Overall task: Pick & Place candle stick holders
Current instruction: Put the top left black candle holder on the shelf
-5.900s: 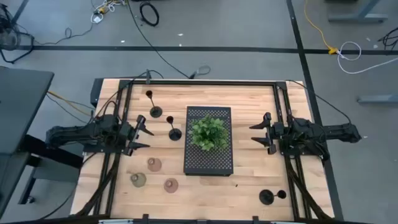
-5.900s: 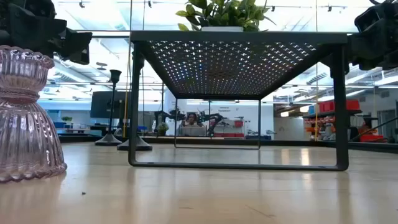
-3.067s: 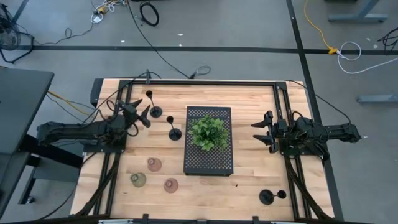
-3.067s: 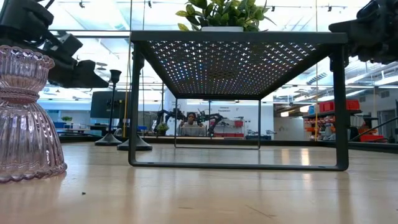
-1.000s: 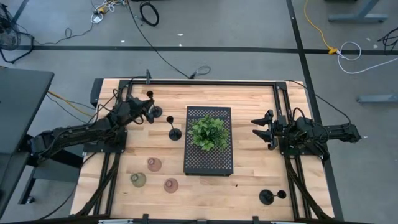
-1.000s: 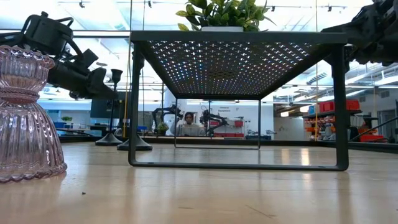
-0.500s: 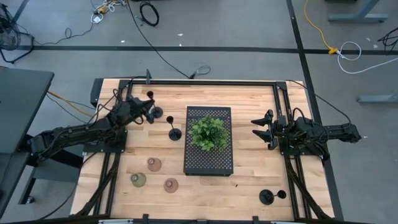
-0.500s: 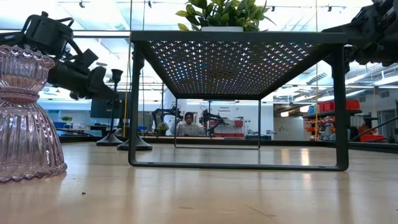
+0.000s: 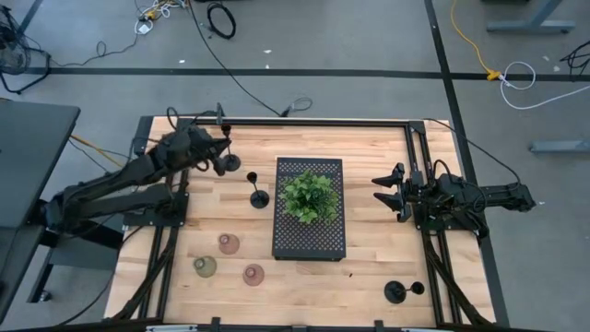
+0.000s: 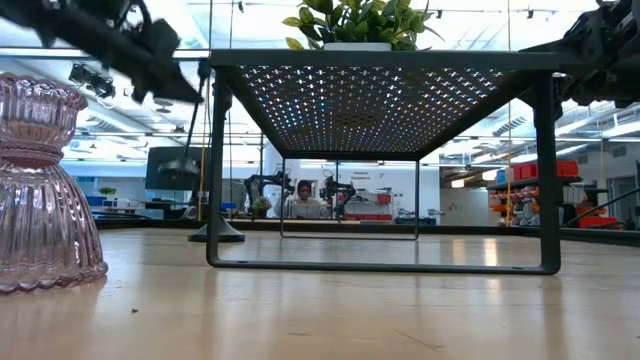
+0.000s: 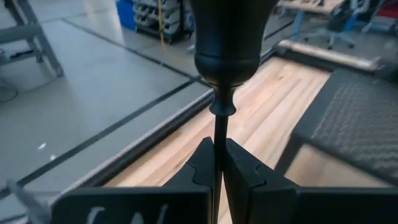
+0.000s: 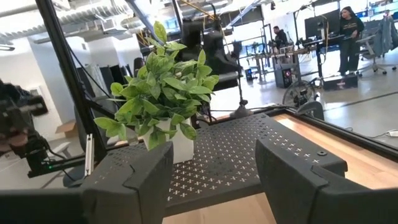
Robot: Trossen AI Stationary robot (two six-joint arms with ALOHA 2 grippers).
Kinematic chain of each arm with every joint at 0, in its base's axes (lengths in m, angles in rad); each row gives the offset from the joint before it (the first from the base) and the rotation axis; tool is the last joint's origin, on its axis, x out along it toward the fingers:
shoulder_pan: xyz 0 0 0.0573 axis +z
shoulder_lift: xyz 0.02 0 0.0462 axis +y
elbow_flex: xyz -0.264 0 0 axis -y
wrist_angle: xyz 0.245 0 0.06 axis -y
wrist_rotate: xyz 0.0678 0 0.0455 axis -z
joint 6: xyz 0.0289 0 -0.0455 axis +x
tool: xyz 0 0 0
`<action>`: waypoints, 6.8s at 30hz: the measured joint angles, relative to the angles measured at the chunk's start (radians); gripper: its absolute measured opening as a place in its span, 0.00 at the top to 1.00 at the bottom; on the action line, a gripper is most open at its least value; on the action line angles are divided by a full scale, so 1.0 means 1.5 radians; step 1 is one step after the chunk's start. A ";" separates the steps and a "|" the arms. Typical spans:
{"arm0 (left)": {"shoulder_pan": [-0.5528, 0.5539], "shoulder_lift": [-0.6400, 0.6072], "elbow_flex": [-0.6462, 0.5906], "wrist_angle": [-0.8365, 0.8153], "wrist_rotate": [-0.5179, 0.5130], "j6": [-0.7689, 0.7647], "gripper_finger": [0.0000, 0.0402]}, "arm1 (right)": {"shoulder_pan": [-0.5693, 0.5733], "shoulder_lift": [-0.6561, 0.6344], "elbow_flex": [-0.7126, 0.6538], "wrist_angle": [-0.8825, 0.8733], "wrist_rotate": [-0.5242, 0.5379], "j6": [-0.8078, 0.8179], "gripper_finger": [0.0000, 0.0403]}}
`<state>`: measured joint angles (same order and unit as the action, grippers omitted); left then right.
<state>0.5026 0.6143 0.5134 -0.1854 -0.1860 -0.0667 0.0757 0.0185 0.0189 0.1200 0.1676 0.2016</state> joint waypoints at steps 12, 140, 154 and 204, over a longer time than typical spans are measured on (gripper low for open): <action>-0.076 0.000 0.224 -0.056 0.106 -0.002 0.97 | 0.000 0.000 0.000 -0.001 0.000 0.061 0.43; -0.670 0.472 0.318 0.296 -0.174 -0.010 0.97 | 0.283 1.056 0.674 0.308 0.200 -0.180 0.62; -0.670 0.472 0.318 0.298 -0.157 -0.001 0.97 | 0.259 1.078 0.690 0.324 0.219 -0.151 0.62; -0.670 0.471 0.318 0.296 -0.156 0.026 0.89 | 0.284 1.088 0.690 0.343 0.235 -0.183 1.00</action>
<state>-0.5018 1.3209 0.9905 0.2578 -0.4201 -0.0283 0.5017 1.6500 1.0534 0.6341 0.5201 -0.0723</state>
